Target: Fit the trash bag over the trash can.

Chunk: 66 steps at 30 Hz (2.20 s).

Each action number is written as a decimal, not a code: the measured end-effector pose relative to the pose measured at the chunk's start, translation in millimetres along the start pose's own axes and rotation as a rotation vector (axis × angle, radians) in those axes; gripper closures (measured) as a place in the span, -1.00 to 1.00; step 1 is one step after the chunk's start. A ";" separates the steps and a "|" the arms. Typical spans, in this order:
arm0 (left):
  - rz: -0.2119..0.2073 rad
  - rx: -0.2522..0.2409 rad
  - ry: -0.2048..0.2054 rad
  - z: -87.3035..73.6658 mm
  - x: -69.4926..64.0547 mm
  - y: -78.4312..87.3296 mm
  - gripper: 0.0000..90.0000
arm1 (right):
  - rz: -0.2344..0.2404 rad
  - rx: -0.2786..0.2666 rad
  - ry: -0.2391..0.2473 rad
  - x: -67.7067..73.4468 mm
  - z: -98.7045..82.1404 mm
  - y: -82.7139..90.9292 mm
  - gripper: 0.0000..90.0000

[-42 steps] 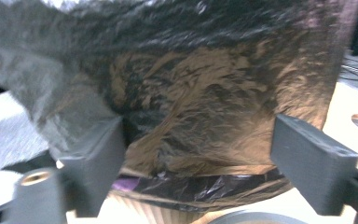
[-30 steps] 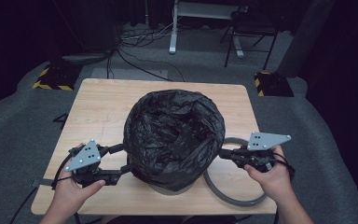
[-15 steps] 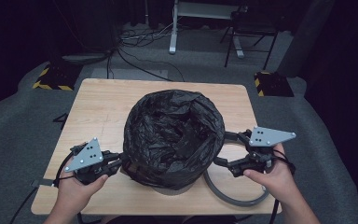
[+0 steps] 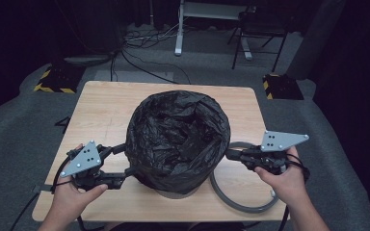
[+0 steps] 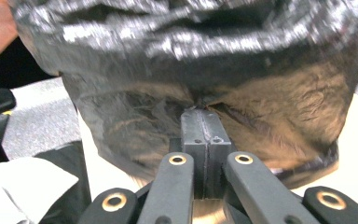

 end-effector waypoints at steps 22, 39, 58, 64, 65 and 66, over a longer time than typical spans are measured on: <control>0.030 0.300 0.035 -54.7 31.3 -35.9 1.00 | -0.047 -0.095 -0.062 -10.9 5.2 -0.1 -0.51; 0.190 0.028 0.113 -34.3 53.7 -0.9 0.17 | -0.020 -0.027 -0.020 -9.5 -2.3 -20.1 -0.63; 0.058 0.138 0.039 -23.8 40.0 -25.6 1.00 | 0.014 0.073 -0.185 -79.8 -50.2 -54.9 -0.33; 0.062 0.130 0.030 -22.6 41.4 -27.9 1.00 | -0.026 0.130 -0.054 -73.5 -49.2 -53.4 0.99; 0.061 0.133 0.034 -24.4 41.3 -28.7 1.00 | -0.047 0.143 -0.041 -72.8 -52.5 -53.2 0.99; 0.057 0.142 0.037 -27.0 41.5 -29.4 1.00 | -0.061 0.156 -0.030 -71.9 -56.9 -53.7 1.00</control>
Point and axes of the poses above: each handheld gripper's, and its own axes: y roughly backward along the jaws, z roughly out of its top, x roughly to its left, the point moved 7 cm from there along -y, roughly forward along the jaws, and after that the axes turned 6 degrees about -z, right-handed, at the moved point
